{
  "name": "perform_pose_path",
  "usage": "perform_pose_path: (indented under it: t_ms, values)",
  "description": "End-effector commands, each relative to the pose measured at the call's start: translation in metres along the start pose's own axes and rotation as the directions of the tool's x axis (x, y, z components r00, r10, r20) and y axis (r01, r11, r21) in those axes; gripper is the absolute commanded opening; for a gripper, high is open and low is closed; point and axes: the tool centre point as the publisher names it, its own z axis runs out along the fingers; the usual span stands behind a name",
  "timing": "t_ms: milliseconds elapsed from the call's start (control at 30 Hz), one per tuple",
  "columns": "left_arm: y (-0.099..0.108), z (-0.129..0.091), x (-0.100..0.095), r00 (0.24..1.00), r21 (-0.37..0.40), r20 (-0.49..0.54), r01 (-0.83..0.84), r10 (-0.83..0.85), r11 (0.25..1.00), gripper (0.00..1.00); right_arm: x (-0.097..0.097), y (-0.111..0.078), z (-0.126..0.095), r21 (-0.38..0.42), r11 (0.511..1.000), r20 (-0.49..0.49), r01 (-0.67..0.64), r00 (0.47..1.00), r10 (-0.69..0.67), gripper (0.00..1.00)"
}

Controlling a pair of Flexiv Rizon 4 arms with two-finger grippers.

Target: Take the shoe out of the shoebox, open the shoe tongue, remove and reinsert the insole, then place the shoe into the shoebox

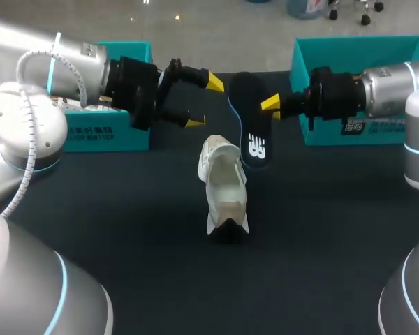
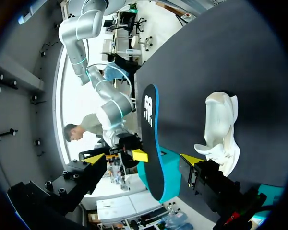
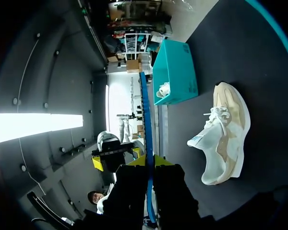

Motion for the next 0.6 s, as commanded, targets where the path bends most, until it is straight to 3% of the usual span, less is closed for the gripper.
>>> perform_pose_path:
  t_ms: [33,300,600]
  values:
    - [0.000,0.001,0.000,1.000,-0.001,-0.001,-0.001,0.001,1.000,1.00,0.002,0.000,0.000,0.002,1.000,0.002,-0.001,1.000,0.001,0.00]
    - [-0.001,0.002,0.005,0.998,-0.022,0.069,0.012,-0.011,1.000,1.00,0.003,0.001,0.000,0.002,1.000,0.002,-0.001,1.000,0.001,0.00]
    - [-0.001,0.002,0.023,0.990,-0.086,0.136,0.034,-0.022,0.996,1.00,0.003,0.002,0.005,0.008,1.000,-0.002,0.002,1.000,-0.002,0.00]
